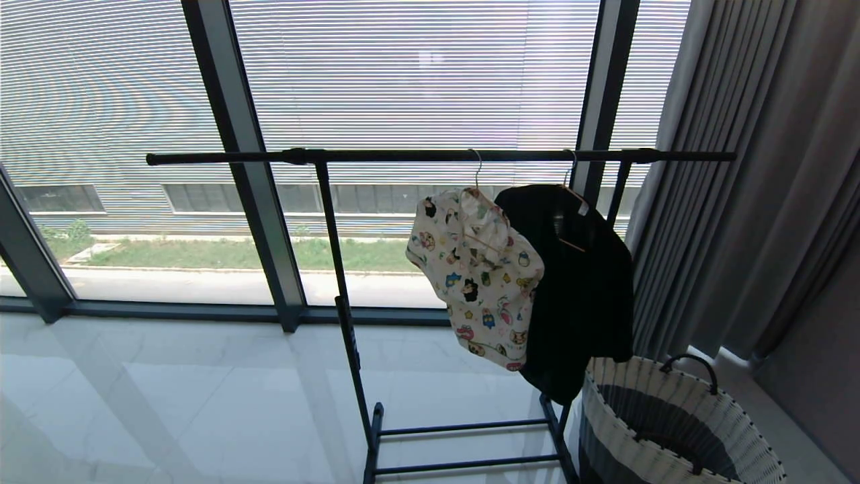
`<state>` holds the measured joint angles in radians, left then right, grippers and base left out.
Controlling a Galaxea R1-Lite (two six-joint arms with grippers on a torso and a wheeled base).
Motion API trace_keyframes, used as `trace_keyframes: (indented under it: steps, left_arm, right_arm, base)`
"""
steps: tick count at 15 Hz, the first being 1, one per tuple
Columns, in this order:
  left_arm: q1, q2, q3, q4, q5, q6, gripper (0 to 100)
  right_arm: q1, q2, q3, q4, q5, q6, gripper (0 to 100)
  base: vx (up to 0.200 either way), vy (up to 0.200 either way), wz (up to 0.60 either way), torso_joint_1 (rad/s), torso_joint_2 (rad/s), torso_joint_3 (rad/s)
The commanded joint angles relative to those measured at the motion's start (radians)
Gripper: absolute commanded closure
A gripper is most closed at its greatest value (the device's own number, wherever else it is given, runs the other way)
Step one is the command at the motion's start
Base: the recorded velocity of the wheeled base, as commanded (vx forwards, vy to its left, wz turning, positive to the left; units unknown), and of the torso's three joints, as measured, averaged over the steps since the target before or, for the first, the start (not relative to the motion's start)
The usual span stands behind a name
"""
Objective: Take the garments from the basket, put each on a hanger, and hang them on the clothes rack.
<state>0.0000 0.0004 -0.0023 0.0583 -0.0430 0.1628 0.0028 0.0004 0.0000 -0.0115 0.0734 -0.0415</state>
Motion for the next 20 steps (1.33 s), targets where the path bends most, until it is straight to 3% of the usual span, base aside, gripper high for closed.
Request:
trace_keyframes:
  steps: [1, 20]
  left_arm:
    - [0.000, 0.000, 0.001, 0.000, 0.000, 0.000, 0]
    - [0.000, 0.000, 0.001, 0.000, 0.000, 0.000, 0]
  right_arm:
    - [0.000, 0.000, 0.000, 0.001, 0.000, 0.002, 0]
    - [-0.001, 0.000, 0.000, 0.001, 0.000, 0.002, 0]
  base:
    - [0.000, 0.000, 0.00, -0.095, 0.23, 0.110]
    - [0.000, 0.000, 0.00, -0.210, 0.49, 0.277]
